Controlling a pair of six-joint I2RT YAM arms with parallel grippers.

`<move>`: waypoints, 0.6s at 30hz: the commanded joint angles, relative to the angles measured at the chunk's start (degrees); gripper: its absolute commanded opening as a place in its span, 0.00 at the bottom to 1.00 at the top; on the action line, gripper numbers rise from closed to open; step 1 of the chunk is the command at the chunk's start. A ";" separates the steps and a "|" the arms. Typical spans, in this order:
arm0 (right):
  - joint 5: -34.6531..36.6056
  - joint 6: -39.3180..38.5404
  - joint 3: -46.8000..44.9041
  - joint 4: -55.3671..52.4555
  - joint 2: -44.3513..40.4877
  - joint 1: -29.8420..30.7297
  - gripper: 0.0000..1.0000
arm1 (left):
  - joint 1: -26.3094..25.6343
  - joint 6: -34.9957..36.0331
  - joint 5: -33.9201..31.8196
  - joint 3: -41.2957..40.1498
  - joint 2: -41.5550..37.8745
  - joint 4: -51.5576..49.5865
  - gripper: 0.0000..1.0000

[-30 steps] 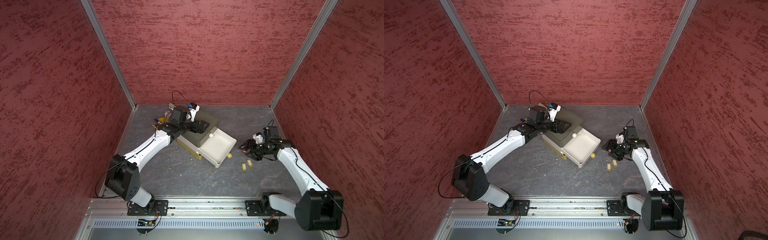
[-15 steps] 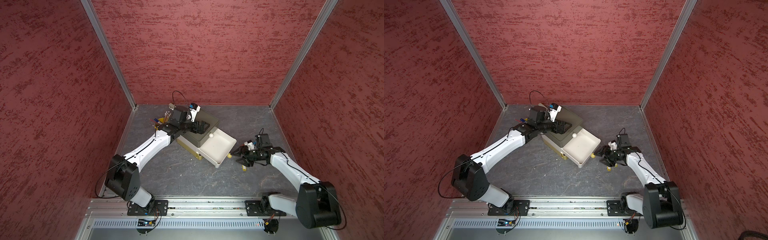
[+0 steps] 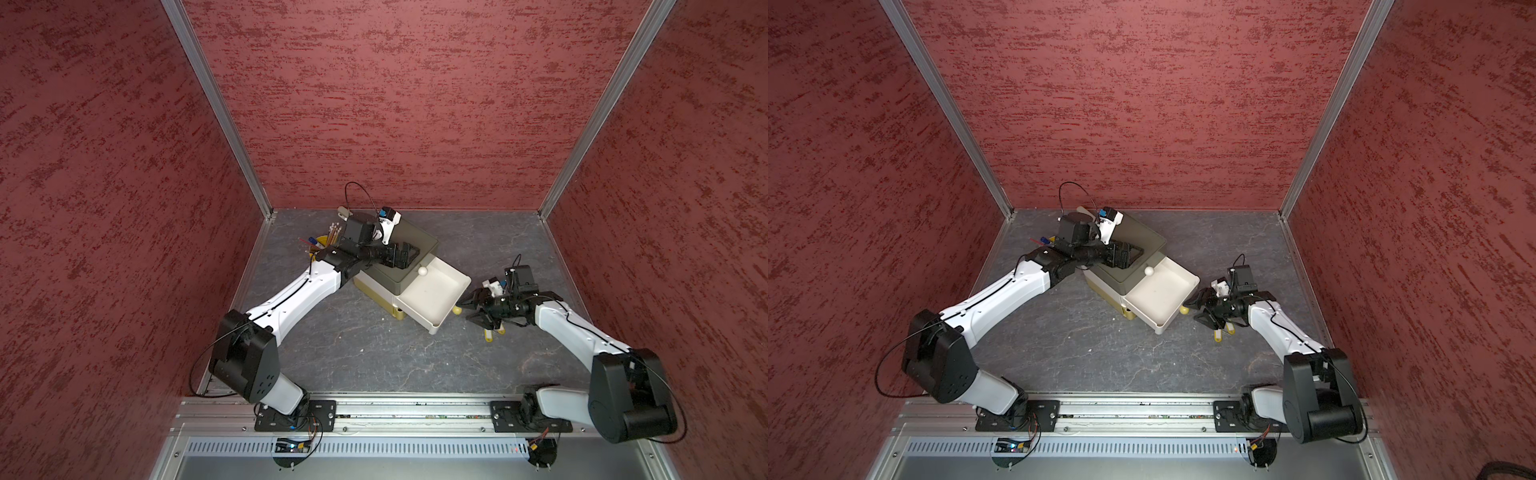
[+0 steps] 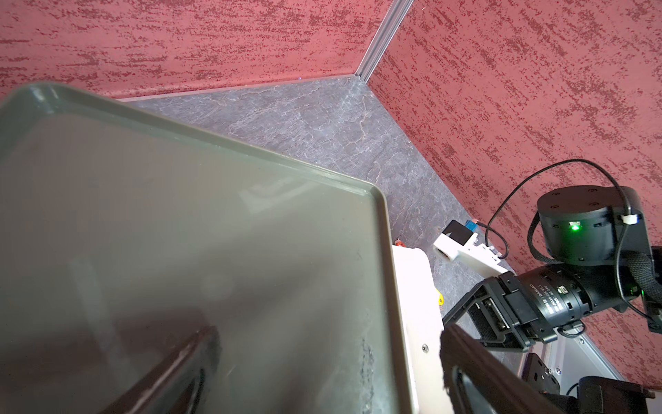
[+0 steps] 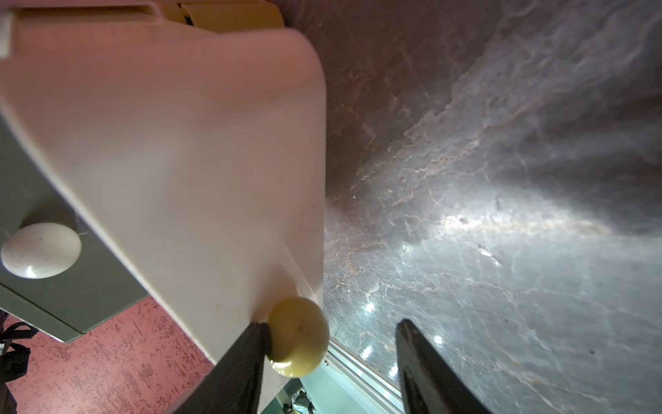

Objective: Take the keys out of the drawer
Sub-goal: Close the drawer in the storage box.

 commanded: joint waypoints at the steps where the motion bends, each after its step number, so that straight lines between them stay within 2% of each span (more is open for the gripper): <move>1: 0.57 1.42 -2.22 7.96 -0.02 0.90 0.60 | -0.69 -2.31 0.22 -3.48 2.68 -14.43 1.00; 9: -1.78 6.53 -12.81 25.37 -2.26 0.97 0.54 | -1.00 -2.31 -0.14 -3.78 2.55 -15.03 1.00; 14: -2.23 10.11 -18.18 35.76 -2.34 0.98 0.44 | -1.22 -2.13 -0.40 -3.83 2.44 -15.58 1.00; 18: -2.26 10.93 -19.63 38.91 -1.21 1.24 0.36 | -1.47 -2.00 -0.58 -4.18 2.31 -15.92 1.00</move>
